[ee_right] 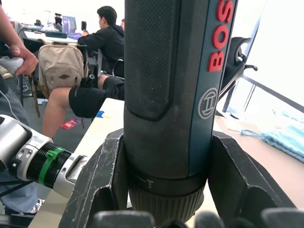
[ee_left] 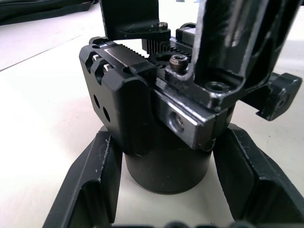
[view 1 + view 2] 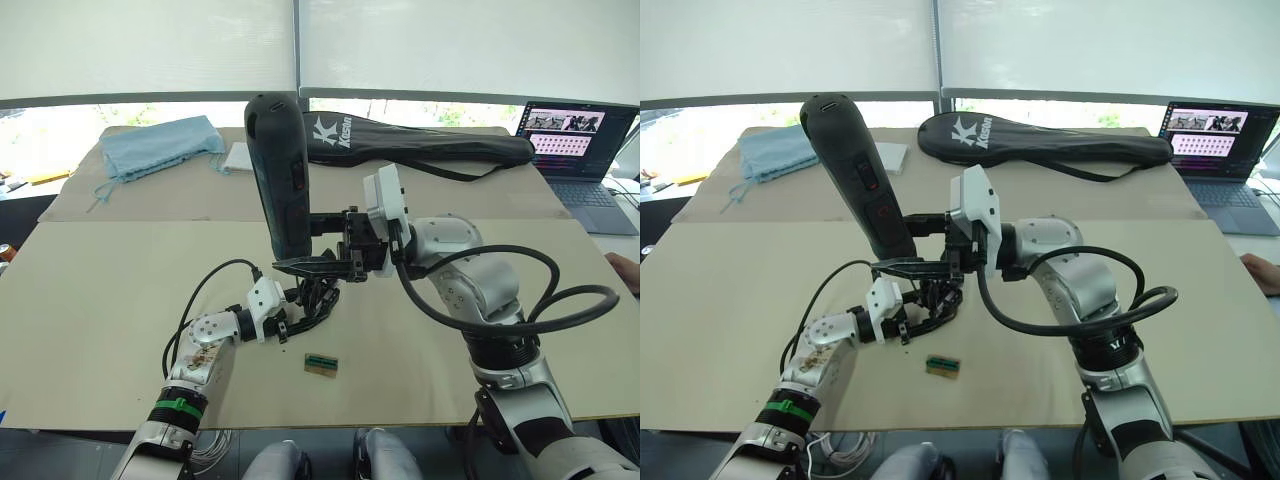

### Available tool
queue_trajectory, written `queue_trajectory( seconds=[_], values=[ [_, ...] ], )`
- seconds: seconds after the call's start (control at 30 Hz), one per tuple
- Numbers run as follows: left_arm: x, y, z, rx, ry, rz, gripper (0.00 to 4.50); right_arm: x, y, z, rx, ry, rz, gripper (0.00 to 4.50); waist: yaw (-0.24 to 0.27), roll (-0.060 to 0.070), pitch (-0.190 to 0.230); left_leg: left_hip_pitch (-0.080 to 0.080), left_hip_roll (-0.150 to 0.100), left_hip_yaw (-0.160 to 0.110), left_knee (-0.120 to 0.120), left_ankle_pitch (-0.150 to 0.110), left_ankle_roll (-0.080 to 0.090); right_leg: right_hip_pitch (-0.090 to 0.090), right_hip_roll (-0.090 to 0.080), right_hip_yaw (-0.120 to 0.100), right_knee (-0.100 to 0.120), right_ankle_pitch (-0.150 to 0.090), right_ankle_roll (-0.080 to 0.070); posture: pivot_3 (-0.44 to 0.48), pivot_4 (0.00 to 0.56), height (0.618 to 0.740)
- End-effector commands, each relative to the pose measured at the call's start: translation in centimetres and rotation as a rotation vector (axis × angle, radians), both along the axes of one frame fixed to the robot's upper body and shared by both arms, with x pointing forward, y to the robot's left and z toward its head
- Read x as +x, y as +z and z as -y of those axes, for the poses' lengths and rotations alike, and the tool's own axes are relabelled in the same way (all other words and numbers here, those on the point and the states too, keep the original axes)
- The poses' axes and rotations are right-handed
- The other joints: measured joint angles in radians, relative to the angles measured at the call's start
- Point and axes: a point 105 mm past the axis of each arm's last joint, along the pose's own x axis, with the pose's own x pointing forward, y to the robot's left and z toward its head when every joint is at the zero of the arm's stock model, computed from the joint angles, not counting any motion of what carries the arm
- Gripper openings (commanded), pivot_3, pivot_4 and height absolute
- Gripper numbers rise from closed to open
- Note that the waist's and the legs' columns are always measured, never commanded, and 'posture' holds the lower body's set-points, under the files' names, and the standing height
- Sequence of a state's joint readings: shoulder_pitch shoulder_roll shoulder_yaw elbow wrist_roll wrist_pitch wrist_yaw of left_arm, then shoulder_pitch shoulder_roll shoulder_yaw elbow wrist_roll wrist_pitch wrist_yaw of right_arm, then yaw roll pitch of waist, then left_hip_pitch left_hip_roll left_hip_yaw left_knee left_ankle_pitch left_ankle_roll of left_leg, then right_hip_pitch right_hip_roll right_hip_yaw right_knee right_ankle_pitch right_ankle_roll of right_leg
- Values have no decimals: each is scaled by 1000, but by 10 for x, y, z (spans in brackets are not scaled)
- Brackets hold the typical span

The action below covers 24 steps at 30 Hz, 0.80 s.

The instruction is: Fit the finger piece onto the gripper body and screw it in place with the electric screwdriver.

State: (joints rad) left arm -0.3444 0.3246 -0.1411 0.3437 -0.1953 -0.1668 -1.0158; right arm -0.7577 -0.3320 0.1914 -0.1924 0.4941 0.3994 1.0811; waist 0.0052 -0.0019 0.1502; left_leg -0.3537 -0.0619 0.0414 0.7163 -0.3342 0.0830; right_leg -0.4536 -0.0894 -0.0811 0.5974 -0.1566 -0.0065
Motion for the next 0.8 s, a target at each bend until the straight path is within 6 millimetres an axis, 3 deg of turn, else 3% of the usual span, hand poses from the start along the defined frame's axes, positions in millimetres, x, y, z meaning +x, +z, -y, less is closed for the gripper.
queue_trajectory(
  seconds=[0.03,0.8],
  values=[
    [-7,-13,1,26,-20,-58,2271,-8,9,0,49,28,55,1907,0,0,0,0,0,0,0,0,0,0,0,0,0,0,0,0,150,740],
    [-7,-16,3,25,-21,-61,2271,-3,4,-2,31,21,52,1907,-2,0,0,1,0,0,0,0,-1,1,0,-1,0,0,0,0,150,740]
  ],
)
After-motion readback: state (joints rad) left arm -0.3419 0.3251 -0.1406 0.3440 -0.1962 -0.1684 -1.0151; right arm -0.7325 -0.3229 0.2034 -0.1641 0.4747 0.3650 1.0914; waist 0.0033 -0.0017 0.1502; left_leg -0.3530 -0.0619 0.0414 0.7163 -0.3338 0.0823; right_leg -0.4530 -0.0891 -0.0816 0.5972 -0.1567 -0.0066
